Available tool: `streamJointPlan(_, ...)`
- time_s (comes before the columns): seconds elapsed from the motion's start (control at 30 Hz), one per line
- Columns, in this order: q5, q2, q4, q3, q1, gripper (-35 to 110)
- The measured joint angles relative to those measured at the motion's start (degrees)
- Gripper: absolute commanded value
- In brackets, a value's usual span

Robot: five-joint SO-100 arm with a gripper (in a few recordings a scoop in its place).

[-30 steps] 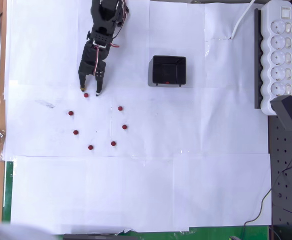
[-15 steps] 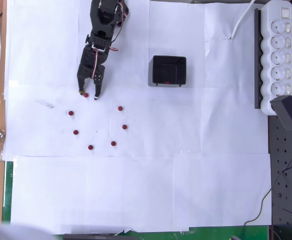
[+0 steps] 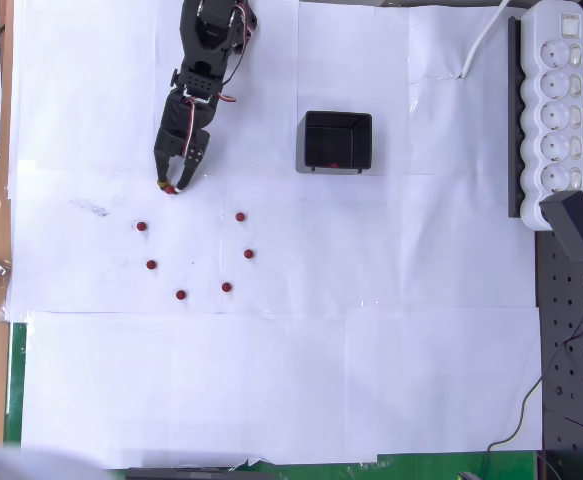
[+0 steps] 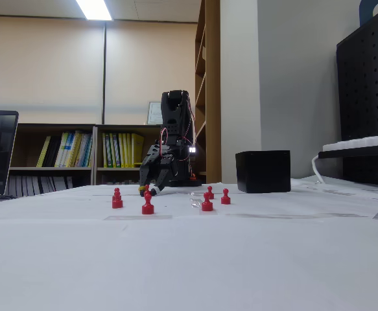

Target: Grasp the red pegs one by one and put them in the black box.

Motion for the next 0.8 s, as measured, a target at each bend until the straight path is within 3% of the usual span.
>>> streamJointPlan(0.1,0.2,-0.4,2.7,1.1,-0.1,0)
streamJointPlan(0.17,0.5,-3.0,10.7,4.3,-0.1,0)
streamJointPlan(0.33,-1.4,-14.6,46.8,21.0,-5.8,0)
streamJointPlan(0.67,-19.0,-15.2,121.6,60.9,-34.1,0)
streamJointPlan(0.8,-26.5,-10.3,131.1,73.2,-44.1,0)
